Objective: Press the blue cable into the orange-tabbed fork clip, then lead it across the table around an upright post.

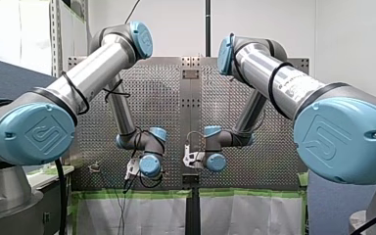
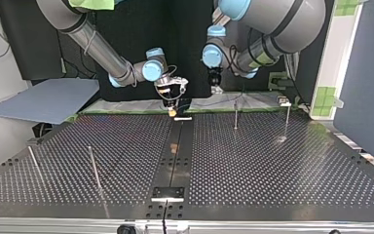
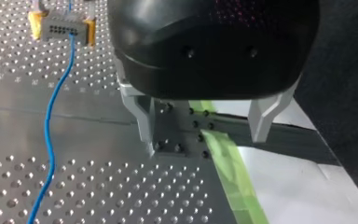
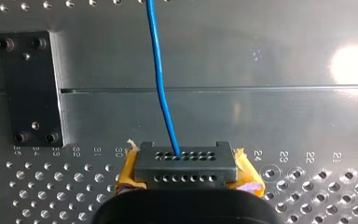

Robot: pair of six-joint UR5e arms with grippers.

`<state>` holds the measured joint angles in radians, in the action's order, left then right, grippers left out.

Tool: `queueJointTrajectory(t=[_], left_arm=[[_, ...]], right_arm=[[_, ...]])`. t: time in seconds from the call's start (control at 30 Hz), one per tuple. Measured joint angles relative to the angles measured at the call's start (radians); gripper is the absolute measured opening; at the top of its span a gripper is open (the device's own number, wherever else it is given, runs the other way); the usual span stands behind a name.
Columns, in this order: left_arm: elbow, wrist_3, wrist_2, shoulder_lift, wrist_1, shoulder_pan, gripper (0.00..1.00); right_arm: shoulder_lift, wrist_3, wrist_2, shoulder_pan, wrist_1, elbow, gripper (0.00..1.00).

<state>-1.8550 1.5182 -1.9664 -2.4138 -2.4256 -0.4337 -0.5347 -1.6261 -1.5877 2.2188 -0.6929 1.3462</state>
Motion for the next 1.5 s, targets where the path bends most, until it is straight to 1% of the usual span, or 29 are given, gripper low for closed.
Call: queueJointTrajectory(t=[0.1,0.23,0.43,0.53,0.73,0.83,1.1,1.4,1.5], left_arm=[[-0.004,-0.001,-0.004,0.010,0.003,-0.008,1.00],[-0.026,0.003,-0.008,0.044,0.018,-0.021,1.00],[-0.042,0.041,-0.008,0.101,0.023,-0.031,1.00],[-0.043,0.065,-0.008,0.114,0.033,-0.031,1.00],[-0.040,0.121,-0.013,0.116,0.083,-0.027,1.00],[-0.033,0.138,-0.023,0.116,0.105,-0.024,1.00],[-0.018,0.143,-0.045,0.113,0.107,-0.010,1.00],[-0.010,0.141,-0.041,0.110,0.079,0.012,1.00],[-0.002,0.140,-0.039,0.106,0.073,0.019,1.00]], right_arm=[[0.001,0.000,0.000,0.000,0.001,0.000,0.00],[0.001,0.001,0.001,-0.001,0.003,0.000,0.00],[0.003,0.001,0.002,-0.002,0.003,0.000,0.00],[0.003,0.001,0.001,-0.001,0.005,0.001,0.00],[0.003,0.001,0.002,0.003,0.005,0.000,0.00],[0.003,0.001,0.001,0.003,0.004,0.000,0.00],[0.004,0.001,0.001,0.006,0.006,0.000,0.00],[0.003,0.001,0.001,0.001,0.012,0.000,0.00],[0.003,0.001,0.002,0.003,0.013,0.000,0.00]])
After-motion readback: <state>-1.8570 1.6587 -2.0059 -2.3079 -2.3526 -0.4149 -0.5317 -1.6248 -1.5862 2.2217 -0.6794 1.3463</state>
